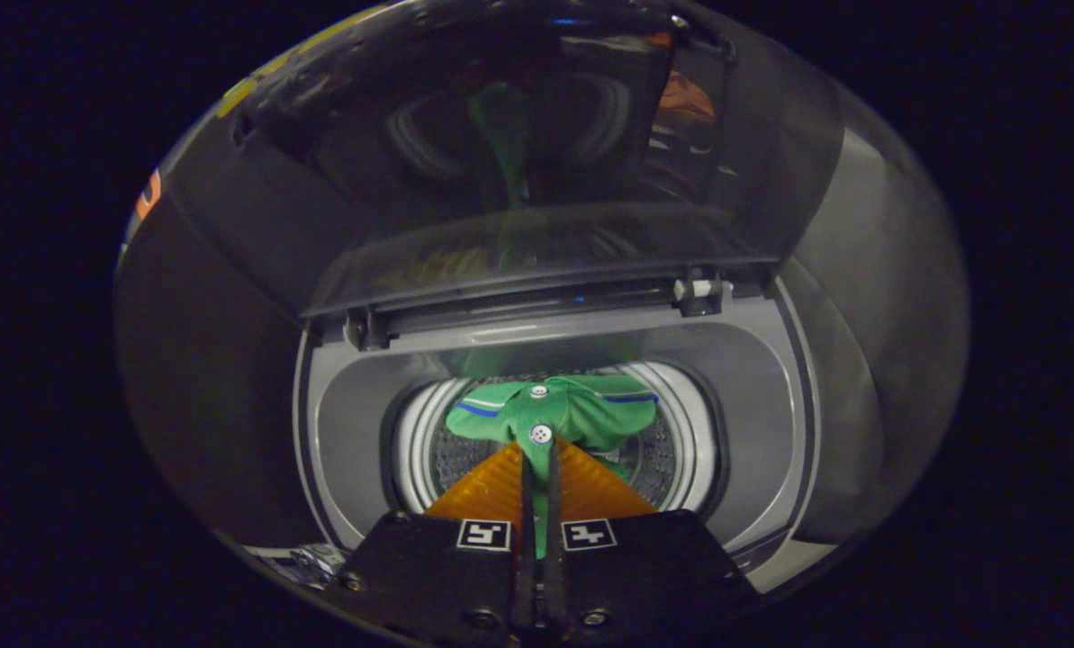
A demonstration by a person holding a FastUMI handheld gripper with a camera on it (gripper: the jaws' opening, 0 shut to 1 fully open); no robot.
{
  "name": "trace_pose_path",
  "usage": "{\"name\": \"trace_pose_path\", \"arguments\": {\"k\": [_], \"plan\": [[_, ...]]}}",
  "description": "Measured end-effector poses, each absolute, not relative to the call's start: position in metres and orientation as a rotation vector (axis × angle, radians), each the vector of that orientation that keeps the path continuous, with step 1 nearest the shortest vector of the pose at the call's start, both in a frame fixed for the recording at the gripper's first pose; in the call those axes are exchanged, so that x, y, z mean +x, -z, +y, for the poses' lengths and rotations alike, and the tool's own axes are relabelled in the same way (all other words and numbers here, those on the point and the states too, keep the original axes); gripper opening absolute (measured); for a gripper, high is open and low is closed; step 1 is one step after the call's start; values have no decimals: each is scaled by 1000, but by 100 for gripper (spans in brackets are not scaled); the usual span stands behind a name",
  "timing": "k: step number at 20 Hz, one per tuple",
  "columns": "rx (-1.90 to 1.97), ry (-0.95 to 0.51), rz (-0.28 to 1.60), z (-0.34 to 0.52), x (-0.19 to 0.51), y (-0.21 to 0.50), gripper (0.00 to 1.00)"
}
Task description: Put the clothes into the washing machine and then close the washing machine lid.
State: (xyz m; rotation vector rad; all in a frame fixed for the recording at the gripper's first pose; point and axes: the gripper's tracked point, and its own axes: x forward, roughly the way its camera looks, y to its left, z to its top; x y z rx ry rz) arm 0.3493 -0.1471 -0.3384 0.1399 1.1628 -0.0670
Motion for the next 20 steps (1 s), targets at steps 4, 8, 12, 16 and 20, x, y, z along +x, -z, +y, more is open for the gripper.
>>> {"name": "trace_pose_path", "arguments": {"k": [4, 8, 12, 16, 20], "plan": [[138, 67, 1179, -146, 345, 352, 10], [140, 64, 1181, -147, 345, 345, 12], [63, 51, 1087, -153, 343, 316, 36], [-15, 28, 986, -145, 347, 260, 57], [-72, 36, 906, -139, 355, 210, 83]]}}
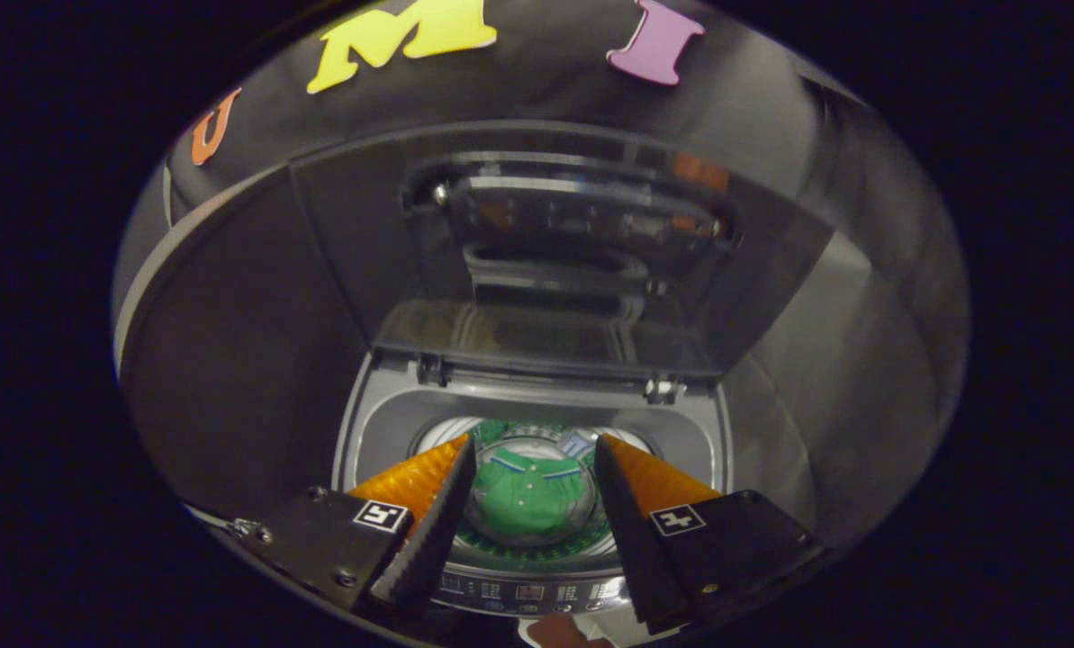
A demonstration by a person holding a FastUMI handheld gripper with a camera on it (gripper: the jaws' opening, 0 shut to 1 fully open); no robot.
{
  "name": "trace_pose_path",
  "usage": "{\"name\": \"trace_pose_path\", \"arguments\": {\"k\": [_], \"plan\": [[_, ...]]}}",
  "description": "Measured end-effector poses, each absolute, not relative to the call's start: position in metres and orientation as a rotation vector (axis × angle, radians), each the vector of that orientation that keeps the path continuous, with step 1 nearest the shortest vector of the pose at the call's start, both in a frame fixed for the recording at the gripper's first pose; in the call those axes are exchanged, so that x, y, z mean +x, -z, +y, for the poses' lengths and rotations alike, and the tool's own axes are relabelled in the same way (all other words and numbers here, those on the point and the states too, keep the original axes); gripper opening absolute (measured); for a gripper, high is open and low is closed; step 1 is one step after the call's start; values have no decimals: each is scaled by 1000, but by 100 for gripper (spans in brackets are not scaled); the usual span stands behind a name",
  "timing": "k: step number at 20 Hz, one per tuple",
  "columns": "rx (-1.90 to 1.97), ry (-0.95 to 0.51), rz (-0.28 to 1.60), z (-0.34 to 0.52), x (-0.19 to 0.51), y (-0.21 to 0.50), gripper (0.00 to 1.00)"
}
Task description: Put the clothes into the washing machine and then close the washing machine lid.
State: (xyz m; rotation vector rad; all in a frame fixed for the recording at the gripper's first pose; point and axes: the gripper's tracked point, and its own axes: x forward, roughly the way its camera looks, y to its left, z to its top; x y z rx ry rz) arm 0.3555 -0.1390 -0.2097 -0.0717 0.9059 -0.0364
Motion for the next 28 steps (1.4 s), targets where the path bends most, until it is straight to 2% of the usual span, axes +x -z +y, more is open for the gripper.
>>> {"name": "trace_pose_path", "arguments": {"k": [7, 12, 22, 26, 28], "plan": [[26, -16, 752, -125, 396, 104, 83], [-7, -17, 660, -127, 444, 62, 83], [18, -64, 648, -121, 519, 88, 83], [24, -48, 656, -129, 520, 108, 83], [19, -47, 595, -128, 518, 102, 80]]}}
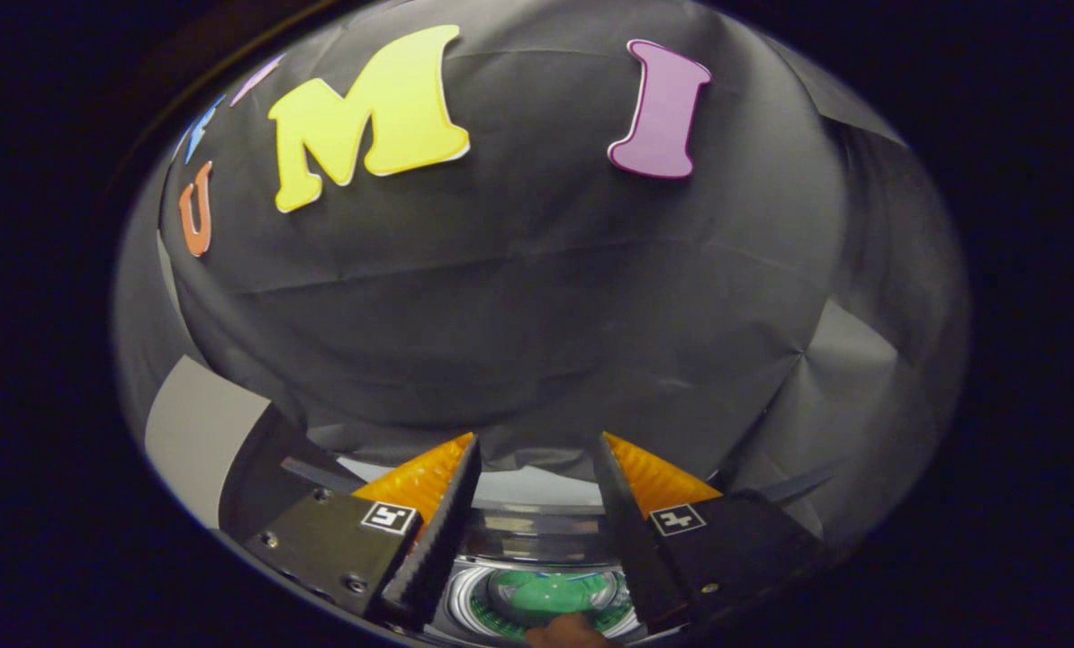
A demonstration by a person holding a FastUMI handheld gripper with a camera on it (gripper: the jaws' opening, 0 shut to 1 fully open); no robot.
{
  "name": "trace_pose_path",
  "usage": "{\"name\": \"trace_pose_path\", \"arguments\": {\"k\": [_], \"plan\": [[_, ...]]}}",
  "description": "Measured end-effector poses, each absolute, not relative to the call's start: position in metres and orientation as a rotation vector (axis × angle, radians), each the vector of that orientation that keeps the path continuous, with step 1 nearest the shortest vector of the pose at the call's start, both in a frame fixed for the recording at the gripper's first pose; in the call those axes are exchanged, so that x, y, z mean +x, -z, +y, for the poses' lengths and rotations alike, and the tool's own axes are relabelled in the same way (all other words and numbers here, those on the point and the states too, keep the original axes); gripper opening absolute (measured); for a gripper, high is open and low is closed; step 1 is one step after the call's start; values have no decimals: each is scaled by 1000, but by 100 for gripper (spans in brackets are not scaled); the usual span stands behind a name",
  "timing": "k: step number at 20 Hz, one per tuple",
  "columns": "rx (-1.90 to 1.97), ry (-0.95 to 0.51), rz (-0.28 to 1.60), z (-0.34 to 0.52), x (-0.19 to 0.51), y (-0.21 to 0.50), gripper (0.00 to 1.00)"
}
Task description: Put the clothes into the washing machine and then close the washing machine lid.
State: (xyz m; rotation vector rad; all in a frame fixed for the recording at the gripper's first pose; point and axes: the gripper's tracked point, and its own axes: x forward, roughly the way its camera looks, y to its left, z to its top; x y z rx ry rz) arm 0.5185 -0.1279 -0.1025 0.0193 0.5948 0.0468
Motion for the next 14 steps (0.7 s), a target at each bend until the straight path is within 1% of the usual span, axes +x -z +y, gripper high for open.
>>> {"name": "trace_pose_path", "arguments": {"k": [1, 5, 10, 14], "plan": [[14, -42, 580, -130, 514, 102, 79], [32, -11, 523, -132, 515, 100, 80], [23, 33, 439, -132, 497, 97, 80], [23, 26, 341, -132, 479, 94, 80]]}}
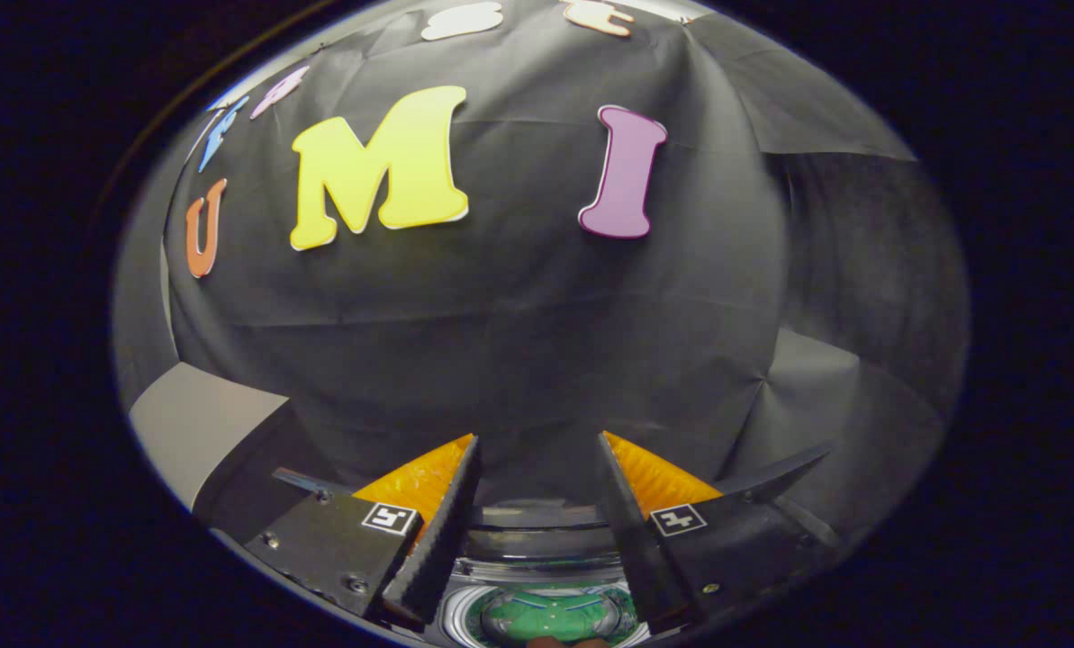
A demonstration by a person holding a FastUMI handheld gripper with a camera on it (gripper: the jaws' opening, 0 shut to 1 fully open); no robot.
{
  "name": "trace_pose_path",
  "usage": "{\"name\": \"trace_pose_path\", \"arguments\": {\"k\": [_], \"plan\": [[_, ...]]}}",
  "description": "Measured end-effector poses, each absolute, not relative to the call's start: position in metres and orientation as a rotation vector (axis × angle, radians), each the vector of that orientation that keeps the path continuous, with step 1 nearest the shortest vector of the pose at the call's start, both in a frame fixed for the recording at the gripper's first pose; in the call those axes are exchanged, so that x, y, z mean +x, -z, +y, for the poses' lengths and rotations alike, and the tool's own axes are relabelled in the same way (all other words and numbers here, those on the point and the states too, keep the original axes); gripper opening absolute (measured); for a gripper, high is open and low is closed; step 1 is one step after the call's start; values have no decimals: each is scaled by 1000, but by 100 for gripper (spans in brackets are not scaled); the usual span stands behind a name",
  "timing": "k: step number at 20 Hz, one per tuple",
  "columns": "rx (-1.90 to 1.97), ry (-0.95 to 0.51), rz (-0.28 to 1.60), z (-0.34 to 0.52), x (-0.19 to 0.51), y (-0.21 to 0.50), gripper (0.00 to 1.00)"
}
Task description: Put the clothes into the washing machine and then close the washing machine lid.
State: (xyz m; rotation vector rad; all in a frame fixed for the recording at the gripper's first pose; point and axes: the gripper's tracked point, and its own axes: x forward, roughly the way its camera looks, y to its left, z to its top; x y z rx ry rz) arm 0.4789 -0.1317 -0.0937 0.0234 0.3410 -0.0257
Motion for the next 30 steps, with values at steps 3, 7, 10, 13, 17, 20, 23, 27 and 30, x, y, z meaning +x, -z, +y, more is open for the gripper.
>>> {"name": "trace_pose_path", "arguments": {"k": [3, 7, 10, 13, 17, 20, 23, 27, 30], "plan": [[32, 7, 329, -132, 459, 96, 80], [31, 12, 354, -130, 438, 102, 80], [24, 25, 368, -130, 419, 108, 80], [22, 30, 390, -130, 403, 114, 80], [25, 51, 426, -130, 387, 123, 80], [24, 79, 464, -131, 369, 134, 80], [41, 87, 528, -126, 346, 154, 80], [101, 135, 546, -129, 313, 160, 80], [89, 158, 539, -127, 283, 154, 80]]}}
